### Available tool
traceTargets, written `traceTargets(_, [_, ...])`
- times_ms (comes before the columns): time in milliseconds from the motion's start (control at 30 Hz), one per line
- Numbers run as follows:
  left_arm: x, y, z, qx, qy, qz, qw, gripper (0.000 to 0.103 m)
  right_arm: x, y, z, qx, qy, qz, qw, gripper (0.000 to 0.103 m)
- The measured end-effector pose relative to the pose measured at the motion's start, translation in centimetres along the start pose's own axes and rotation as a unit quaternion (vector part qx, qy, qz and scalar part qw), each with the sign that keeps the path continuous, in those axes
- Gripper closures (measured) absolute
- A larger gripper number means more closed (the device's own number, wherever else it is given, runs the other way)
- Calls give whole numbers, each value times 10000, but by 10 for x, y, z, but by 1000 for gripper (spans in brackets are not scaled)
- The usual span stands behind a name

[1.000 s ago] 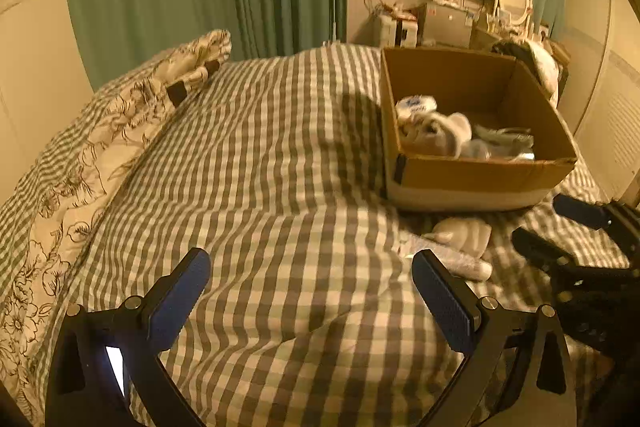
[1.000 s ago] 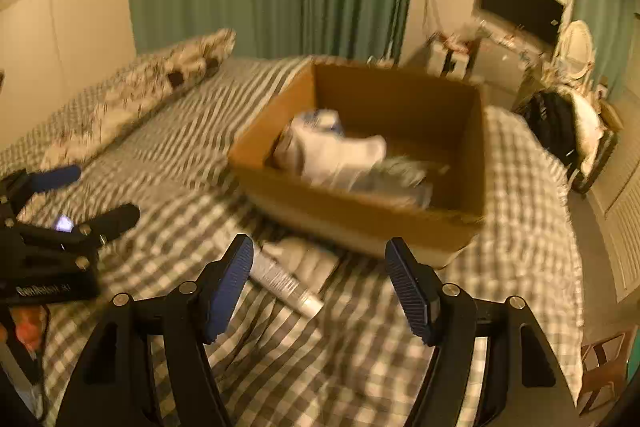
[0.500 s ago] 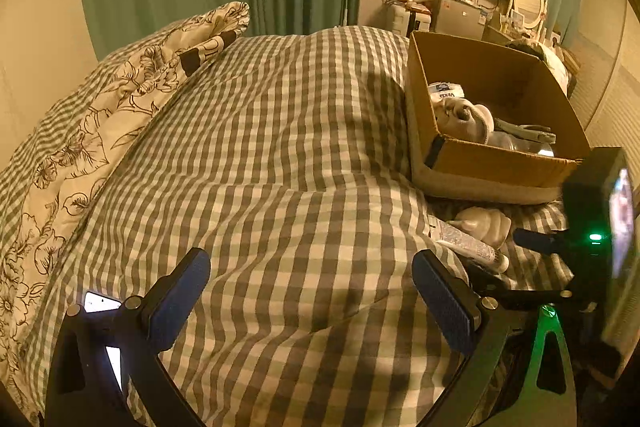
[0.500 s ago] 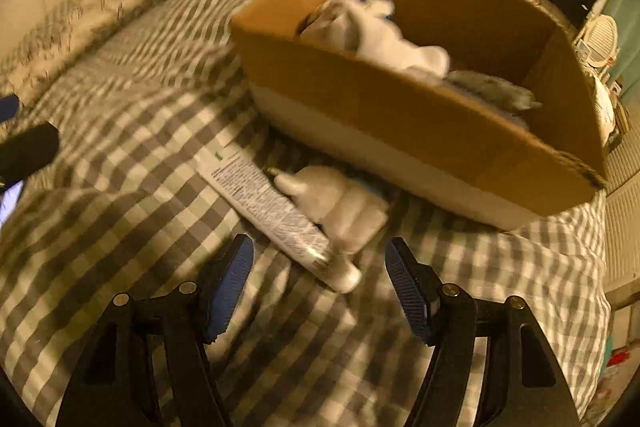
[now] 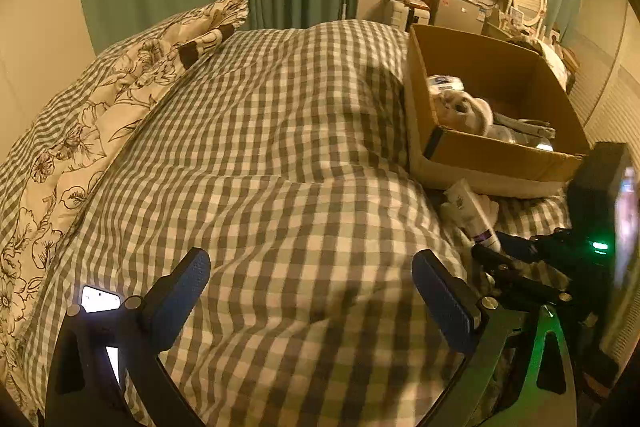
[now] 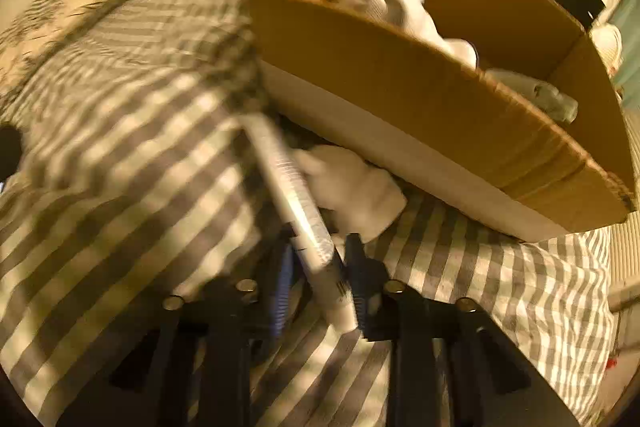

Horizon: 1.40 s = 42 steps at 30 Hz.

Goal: Organize objects
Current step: 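Grasp the white tube with the right tool, then grasp the white bear figurine with the left tool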

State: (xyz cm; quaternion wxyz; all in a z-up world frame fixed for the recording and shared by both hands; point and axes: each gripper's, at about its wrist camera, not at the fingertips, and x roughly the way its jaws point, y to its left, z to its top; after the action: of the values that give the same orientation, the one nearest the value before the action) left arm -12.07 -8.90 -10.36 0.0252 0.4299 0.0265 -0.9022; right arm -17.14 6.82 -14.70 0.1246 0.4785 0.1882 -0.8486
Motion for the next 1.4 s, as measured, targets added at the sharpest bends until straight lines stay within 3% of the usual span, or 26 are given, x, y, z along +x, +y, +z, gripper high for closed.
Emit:
traceTargets(400, [-2, -76, 14, 521, 41, -443, 9977, 0, -105, -70, -38, 910, -1002, 142, 9907, 86])
traceTargets(533, [14, -109, 16, 488, 166, -604, 9968, 0, -106, -90, -39, 1167, -1005, 83, 9880, 86])
traceTargets(667, [36, -135, 14, 558, 263, -451, 9971, 0, -96, -107, -47, 1481, -908, 110, 9847, 86])
traceTargets(800, [61, -147, 14, 571, 481, -402, 9964, 0, -91, -121, -53, 1655, -983, 290, 9809, 86])
traceTargets(1100, [108, -161, 17, 367, 569, -316, 9972, 0, -70, -134, -61, 1957, -934, 625, 9742, 86])
traceTargets(1233, [117, -168, 19, 500, 561, -261, 9968, 2, -67, -135, -63, 2004, -924, 701, 9728, 86])
traceTargets(1400, [118, -166, 18, 487, 560, -249, 9969, 22, -66, -135, -64, 2010, -911, 679, 9730, 86])
